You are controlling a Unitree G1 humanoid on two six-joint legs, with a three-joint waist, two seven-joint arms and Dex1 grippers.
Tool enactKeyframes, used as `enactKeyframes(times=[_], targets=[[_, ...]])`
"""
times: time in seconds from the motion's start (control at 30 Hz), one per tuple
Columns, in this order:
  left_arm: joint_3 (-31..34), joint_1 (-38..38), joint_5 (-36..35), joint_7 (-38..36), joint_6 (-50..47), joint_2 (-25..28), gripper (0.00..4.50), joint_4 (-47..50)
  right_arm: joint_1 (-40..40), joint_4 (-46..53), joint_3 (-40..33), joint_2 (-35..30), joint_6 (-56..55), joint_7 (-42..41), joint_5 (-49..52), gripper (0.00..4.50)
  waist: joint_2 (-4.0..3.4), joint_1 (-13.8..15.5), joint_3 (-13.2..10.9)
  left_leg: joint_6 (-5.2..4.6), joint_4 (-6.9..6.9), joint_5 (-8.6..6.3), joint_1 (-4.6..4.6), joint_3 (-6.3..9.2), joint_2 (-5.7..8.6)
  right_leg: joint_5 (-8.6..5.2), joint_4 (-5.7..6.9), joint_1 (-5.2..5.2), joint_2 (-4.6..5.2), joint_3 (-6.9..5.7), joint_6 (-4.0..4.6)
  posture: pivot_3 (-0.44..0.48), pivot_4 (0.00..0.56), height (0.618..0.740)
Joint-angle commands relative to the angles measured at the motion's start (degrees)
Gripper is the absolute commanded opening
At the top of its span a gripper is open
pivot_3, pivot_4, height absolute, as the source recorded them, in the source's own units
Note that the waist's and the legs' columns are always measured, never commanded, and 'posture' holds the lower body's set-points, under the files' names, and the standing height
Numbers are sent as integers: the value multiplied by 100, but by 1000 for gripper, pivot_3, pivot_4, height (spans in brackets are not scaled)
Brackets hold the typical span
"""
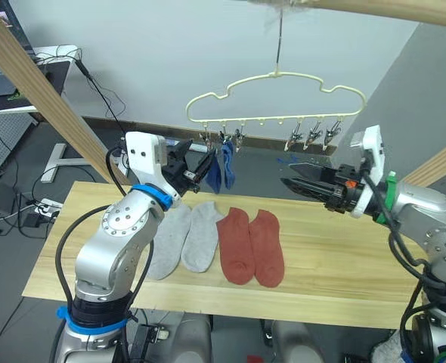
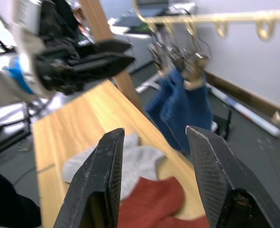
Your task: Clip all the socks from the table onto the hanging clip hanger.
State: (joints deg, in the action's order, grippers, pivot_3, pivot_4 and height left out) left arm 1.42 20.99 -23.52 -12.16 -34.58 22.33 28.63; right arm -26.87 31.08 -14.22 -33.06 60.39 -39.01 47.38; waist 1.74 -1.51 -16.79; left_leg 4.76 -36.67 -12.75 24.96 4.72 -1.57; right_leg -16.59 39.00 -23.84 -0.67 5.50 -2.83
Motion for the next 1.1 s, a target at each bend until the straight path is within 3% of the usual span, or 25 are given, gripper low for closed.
enactKeyframes(times=[0.03,0.1,0.27,0.67,0.77,0.87,1.1], targets=[[-105,11,206,-115,269,-79,2753,-63,0,93,-327,-250,-177,-263,480,2325,-1,-2,61,-1,-3,0,-1,1,0,0,2,2,0,-1,0,19,143,740],[-141,121,247,-57,204,-176,2753,-200,5,47,-400,-423,-124,-374,694,2699,-2,-5,117,-3,-9,0,-5,1,1,0,4,9,-2,-1,0,12,135,740],[-270,268,416,-157,309,-320,2753,-360,59,54,-476,-707,-365,-503,839,4422,-4,-14,191,-31,-30,-5,-13,2,2,18,3,28,-5,-1,-1,-2,130,740],[-661,561,886,-116,586,-885,2753,-1122,-55,73,-255,-869,-593,-417,1068,4422,-7,-15,263,-46,-36,5,-22,1,3,33,8,38,-8,3,1,-13,156,740],[-679,636,948,-89,537,-1048,3232,-1294,-73,95,-204,-876,-592,-346,1107,4476,-7,-18,263,-47,-36,6,-23,2,3,34,9,39,-8,2,2,-19,165,740],[-716,672,1098,95,592,-1223,4113,-1286,-62,124,-186,-910,-565,-274,1203,4476,-7,-17,263,-48,-36,6,-23,2,3,34,10,39,-8,2,2,-23,176,740],[-861,669,1290,192,545,-1440,4113,-1249,8,181,-159,-937,-562,-111,1360,4476,-7,-18,262,-50,-36,7,-23,2,2,36,12,40,-8,2,1,-25,197,740]])
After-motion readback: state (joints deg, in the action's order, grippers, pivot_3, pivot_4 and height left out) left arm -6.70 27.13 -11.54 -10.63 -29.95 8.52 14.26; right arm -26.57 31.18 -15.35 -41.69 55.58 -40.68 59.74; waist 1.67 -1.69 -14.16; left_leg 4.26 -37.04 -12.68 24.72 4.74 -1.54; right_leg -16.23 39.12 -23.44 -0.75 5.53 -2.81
